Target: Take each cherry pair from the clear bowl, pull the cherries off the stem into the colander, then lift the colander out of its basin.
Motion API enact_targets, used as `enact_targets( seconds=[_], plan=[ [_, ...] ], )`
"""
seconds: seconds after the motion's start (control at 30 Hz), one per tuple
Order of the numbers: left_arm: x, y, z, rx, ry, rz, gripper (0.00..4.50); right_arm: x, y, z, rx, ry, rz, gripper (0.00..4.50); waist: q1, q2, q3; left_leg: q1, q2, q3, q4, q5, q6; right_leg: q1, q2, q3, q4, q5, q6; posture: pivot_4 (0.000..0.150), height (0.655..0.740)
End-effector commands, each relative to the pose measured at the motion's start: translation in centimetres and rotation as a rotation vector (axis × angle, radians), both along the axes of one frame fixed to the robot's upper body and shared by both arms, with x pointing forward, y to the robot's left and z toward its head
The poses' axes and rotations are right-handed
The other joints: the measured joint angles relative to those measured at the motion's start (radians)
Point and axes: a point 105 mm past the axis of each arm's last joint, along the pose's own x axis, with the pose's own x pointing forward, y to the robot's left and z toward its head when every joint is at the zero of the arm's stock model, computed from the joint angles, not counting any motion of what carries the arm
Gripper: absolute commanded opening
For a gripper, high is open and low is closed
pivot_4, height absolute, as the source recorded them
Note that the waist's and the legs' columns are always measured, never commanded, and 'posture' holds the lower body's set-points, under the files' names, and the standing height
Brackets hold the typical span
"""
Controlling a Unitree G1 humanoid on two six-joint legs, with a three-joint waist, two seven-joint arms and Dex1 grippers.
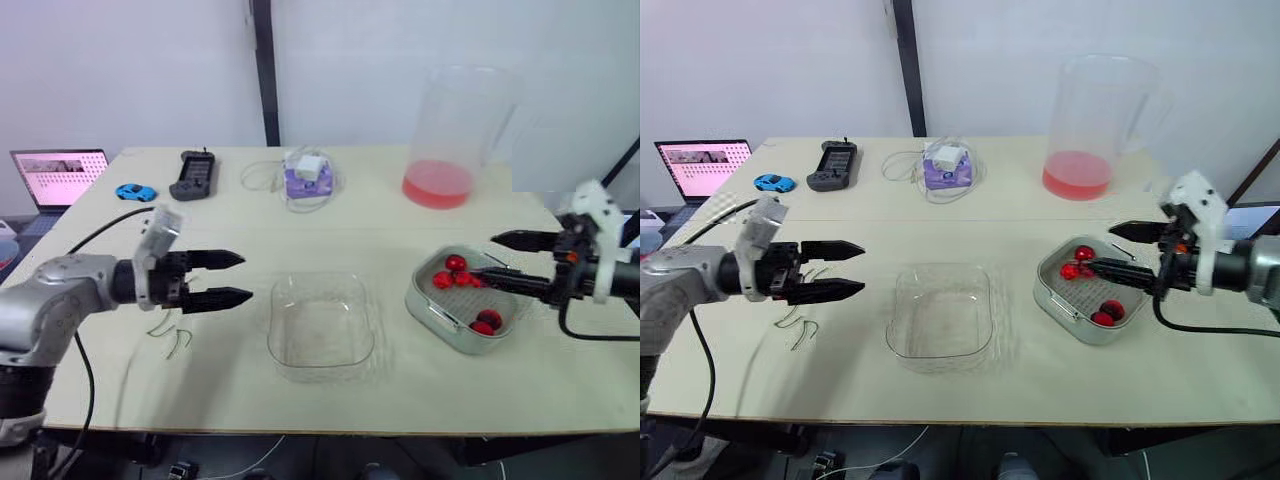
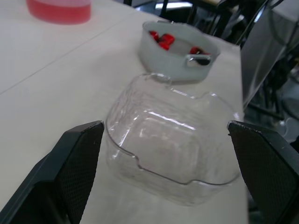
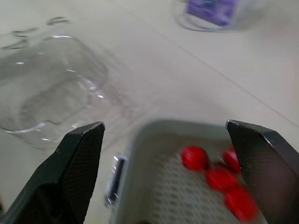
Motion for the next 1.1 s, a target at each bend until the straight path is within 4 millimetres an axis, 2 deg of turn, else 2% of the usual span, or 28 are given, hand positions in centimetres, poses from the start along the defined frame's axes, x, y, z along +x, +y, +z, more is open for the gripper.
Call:
enact_targets(
  seconds=[0.03,0.23,0.37,0.57,0.63,0.7,0.87,0.97,1.1],
  plan=[
    [1.0,-1.4,1.2,0.020,-0.102,-0.025,4.45,-2.2,-2.4,0.8,-0.016,-0.078,-0.143,4.50,0.003,-0.001,-0.001,0.000,0.000,0.000,0.000,0.000,0.000,0.000,0.000,0.000,0.000,0.000,0.000,0.150,0.7332],
    [1.8,-2.7,2.9,-0.021,-0.137,-0.079,4.45,-4.9,-4.6,-0.7,-0.022,-0.061,-0.256,4.50,0.003,-0.002,-0.001,0.000,0.000,0.000,0.000,0.000,0.000,0.001,0.000,0.000,0.000,0.000,0.000,0.150,0.7332],
    [2.3,-2.3,1.9,0.001,-0.126,-0.082,4.45,-6.2,-6.7,-1.2,-0.018,-0.032,-0.319,4.50,-0.002,-0.001,-0.001,0.001,0.000,0.000,0.000,0.000,0.000,0.002,0.000,0.000,0.000,0.000,0.000,0.150,0.7332],
    [2.5,-2.7,2.3,-0.013,-0.141,-0.084,4.45,-6.3,-7.3,-1.3,-0.037,-0.042,-0.335,4.50,0.001,-0.001,-0.001,0.001,0.000,0.000,0.000,0.000,0.000,0.003,0.000,0.000,-0.001,0.000,0.000,0.150,0.7332],
    [2.9,-2.7,3.0,-0.067,-0.135,-0.060,4.45,-5.6,-7.0,-0.3,-0.054,-0.093,-0.330,4.50,0.000,-0.001,-0.001,0.002,0.000,0.000,0.000,0.000,0.000,0.003,0.000,0.000,-0.001,0.000,0.000,0.150,0.7332],
    [3.2,-2.6,3.4,-0.103,-0.131,-0.038,4.45,-4.9,-6.4,0.7,-0.067,-0.121,-0.317,4.50,-0.002,-0.001,-0.001,0.002,0.000,0.000,0.001,0.000,0.000,0.003,0.000,0.000,0.000,0.000,0.000,0.150,0.7332],
    [3.2,-2.0,2.5,-0.101,-0.125,-0.036,4.45,-3.0,-2.7,2.2,-0.126,-0.124,-0.188,4.50,-0.003,-0.001,-0.001,0.003,0.000,-0.001,0.000,0.000,0.000,0.004,0.000,0.000,0.000,0.000,0.000,0.150,0.7332],
    [2.8,-2.6,1.5,-0.112,-0.114,-0.043,4.45,-1.9,-0.7,1.3,-0.131,0.049,-0.119,4.50,-0.001,-0.001,-0.001,0.002,0.000,0.000,0.001,0.000,0.000,0.004,0.000,0.000,0.000,0.000,0.000,0.150,0.7332],
    [2.3,-3.6,0.3,-0.141,-0.097,-0.035,4.45,-0.9,2.6,1.6,-0.182,0.067,-0.014,4.50,0.002,-0.001,-0.001,0.001,0.000,-0.001,0.001,0.000,0.000,0.004,-0.001,-0.001,-0.002,0.000,0.000,0.150,0.7332]
  ],
)
